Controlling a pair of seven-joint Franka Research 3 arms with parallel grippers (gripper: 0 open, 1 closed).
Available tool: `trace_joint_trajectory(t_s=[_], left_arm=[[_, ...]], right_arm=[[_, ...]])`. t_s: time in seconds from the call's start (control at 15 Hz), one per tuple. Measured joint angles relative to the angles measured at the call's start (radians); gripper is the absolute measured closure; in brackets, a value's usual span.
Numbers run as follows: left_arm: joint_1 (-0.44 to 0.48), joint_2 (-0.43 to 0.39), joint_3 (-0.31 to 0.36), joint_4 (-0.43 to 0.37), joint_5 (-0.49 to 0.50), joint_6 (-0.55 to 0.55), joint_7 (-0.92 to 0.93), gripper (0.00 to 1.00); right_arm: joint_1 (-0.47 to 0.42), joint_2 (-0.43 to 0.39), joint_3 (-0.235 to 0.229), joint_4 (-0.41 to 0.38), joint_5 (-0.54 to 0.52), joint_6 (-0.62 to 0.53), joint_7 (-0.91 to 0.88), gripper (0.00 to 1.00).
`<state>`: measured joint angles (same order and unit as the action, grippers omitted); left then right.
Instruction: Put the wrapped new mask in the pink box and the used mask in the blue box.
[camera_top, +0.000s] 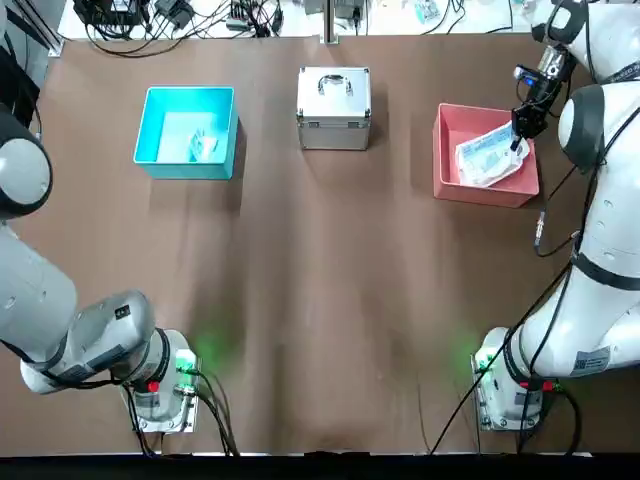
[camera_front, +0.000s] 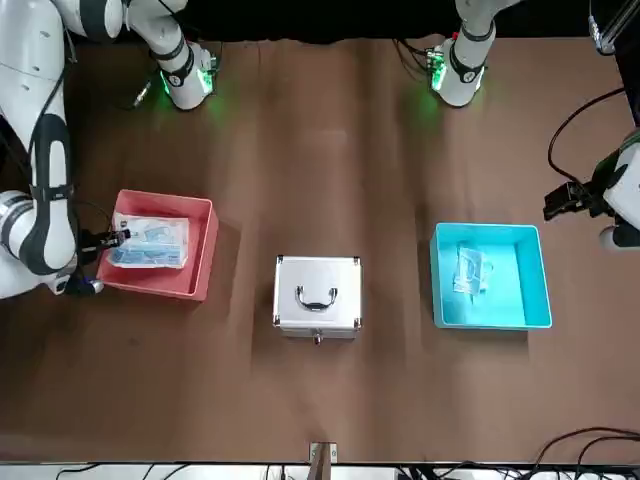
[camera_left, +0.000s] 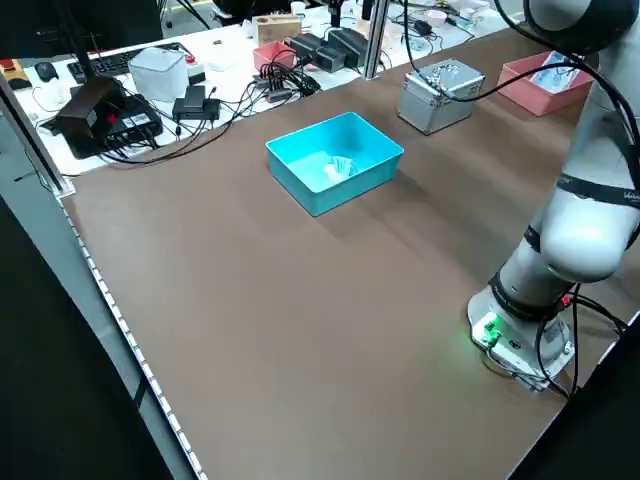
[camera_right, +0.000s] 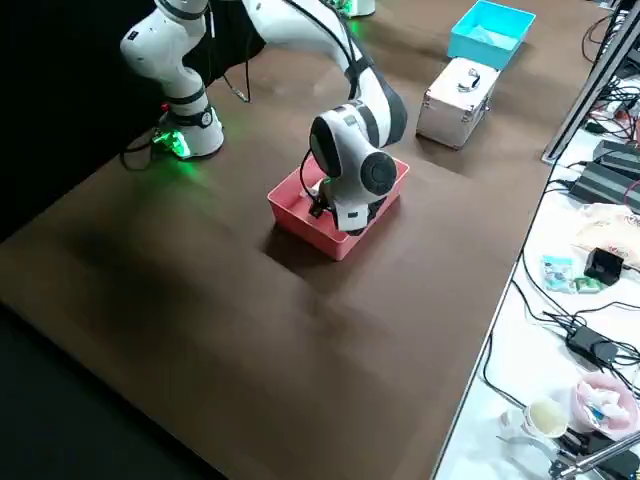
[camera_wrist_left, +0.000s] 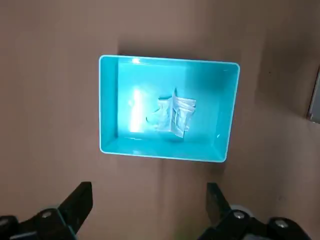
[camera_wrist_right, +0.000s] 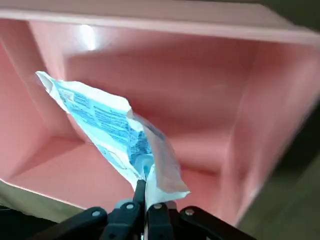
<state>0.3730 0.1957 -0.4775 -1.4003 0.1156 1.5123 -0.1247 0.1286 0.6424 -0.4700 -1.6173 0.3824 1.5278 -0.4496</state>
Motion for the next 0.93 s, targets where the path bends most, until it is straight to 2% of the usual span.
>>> trace_joint_trajectory(t_s=[0.27, 0.33, 0.67, 0.73, 0.87, 0.93], left_arm=[[0.003, -0.045, 0.0, -0.047, 0.0, 0.038, 0.0, 0.0], [0.005, -0.049, 0.0, -0.048, 0.0, 0.039, 0.0, 0.0], [0.012, -0.051, 0.002, -0.05, 0.0, 0.042, 0.0, 0.0], [0.012, -0.051, 0.002, -0.051, 0.0, 0.043, 0.0, 0.0], [0.008, -0.051, 0.004, -0.052, 0.0, 0.043, 0.0, 0.0], [-0.011, -0.051, 0.023, -0.052, 0.0, 0.043, 0.0, 0.0]], right_arm=[[0.012, 0.021, 0.014, -0.001, 0.0, -0.004, 0.025, 0.95], [0.011, 0.026, 0.014, -0.001, 0.0, -0.004, 0.024, 0.88], [0.01, 0.027, 0.012, 0.008, 0.0, -0.004, 0.021, 0.42], [0.012, 0.018, 0.012, 0.046, 0.0, -0.013, 0.02, 0.23], [0.013, 0.003, 0.012, 0.119, 0.0, -0.067, 0.022, 0.05], [0.013, -0.007, 0.012, 0.16, 0.0, -0.105, 0.023, 0.02]])
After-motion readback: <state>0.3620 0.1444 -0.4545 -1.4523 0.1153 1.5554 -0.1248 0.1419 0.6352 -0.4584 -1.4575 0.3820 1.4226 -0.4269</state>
